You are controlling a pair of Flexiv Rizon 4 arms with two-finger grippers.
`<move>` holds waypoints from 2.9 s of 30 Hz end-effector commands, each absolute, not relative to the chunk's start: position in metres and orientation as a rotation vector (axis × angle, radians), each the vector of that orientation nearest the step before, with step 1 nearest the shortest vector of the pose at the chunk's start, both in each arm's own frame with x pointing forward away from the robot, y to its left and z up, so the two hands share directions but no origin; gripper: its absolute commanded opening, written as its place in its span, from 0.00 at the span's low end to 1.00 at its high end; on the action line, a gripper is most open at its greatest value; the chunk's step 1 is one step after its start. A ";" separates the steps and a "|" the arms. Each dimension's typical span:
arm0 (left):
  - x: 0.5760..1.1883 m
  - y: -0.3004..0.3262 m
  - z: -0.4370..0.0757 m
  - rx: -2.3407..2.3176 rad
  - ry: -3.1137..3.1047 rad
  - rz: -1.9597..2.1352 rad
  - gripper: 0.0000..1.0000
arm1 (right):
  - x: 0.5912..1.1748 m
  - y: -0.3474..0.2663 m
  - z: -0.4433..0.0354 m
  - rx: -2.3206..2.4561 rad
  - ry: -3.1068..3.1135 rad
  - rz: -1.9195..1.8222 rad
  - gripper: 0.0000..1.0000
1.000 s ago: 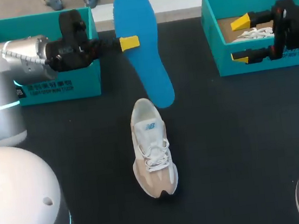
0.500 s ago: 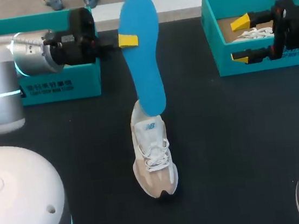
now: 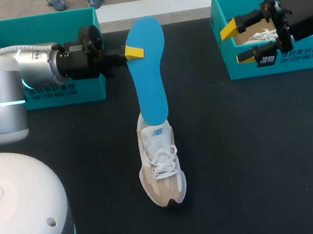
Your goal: Take the shoe out of the shoebox, open the shoe tongue, remove and reinsert the insole, then place the shoe into the shoebox
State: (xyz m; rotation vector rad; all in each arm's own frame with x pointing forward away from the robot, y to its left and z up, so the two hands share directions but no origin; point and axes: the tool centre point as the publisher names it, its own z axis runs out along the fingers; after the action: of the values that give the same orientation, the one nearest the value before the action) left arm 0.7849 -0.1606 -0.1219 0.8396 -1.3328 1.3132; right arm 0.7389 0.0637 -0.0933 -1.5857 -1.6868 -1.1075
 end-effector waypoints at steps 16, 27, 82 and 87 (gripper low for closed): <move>0.791 -0.162 -0.131 0.895 -1.301 1.265 0.00 | 0.723 0.082 -0.077 -1.988 -2.155 -0.769 1.00; 0.791 -0.162 -0.131 0.895 -1.301 1.265 0.00 | 0.738 0.147 -0.059 -2.248 -2.433 -0.575 1.00; 0.791 -0.162 -0.131 0.895 -1.301 1.265 0.00 | 0.747 0.233 -0.072 -2.243 -2.531 -0.377 1.00; 0.791 -0.162 -0.131 0.895 -1.301 1.265 0.00 | 0.747 0.233 -0.072 -2.243 -2.531 -0.377 1.00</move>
State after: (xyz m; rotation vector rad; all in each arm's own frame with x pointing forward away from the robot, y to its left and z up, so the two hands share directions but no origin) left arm 0.7917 -0.1620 -0.1311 0.8934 -1.2989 1.2657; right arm 0.7461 0.2332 -0.0719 -2.2432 -2.5334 -0.3779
